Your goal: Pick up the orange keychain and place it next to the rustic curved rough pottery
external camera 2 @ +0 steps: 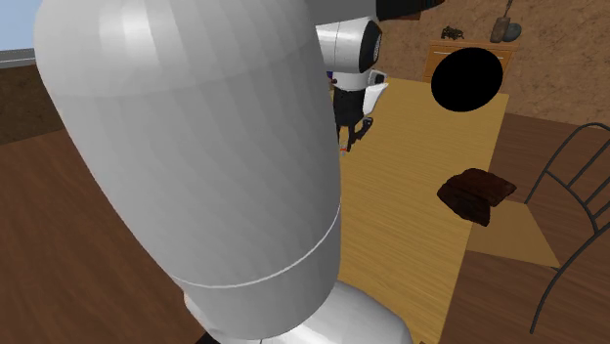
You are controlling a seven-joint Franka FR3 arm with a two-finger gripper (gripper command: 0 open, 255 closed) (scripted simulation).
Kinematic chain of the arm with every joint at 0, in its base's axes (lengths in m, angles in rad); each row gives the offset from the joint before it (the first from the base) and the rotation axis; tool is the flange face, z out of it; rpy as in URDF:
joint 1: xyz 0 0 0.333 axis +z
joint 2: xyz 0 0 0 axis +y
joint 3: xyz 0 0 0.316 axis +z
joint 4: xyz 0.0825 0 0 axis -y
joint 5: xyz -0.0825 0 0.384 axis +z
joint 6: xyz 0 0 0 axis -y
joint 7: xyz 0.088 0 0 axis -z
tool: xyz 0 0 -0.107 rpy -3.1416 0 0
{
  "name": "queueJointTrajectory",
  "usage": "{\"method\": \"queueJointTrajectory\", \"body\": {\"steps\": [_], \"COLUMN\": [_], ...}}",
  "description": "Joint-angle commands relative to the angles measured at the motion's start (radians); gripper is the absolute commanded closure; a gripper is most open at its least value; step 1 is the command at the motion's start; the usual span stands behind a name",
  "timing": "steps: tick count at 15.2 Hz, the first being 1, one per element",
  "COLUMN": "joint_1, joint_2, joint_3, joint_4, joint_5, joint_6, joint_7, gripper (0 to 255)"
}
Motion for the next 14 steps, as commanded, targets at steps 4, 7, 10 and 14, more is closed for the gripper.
{"method": "queueJointTrajectory", "body": {"steps": [4, 7, 10, 14], "joint_1": [-0.056, -0.086, -0.115, -0.154], "joint_2": [0.071, 0.123, 0.181, 0.268], "joint_3": [-0.069, -0.104, -0.137, -0.174], "joint_4": [0.074, 0.133, 0.202, 0.312], "joint_5": [-0.019, -0.028, -0.033, -0.035], "joint_6": [-0.011, -0.021, -0.036, -0.062], "joint_7": [-0.114, -0.174, -0.233, -0.307], "gripper": [255, 255, 255, 255]}}
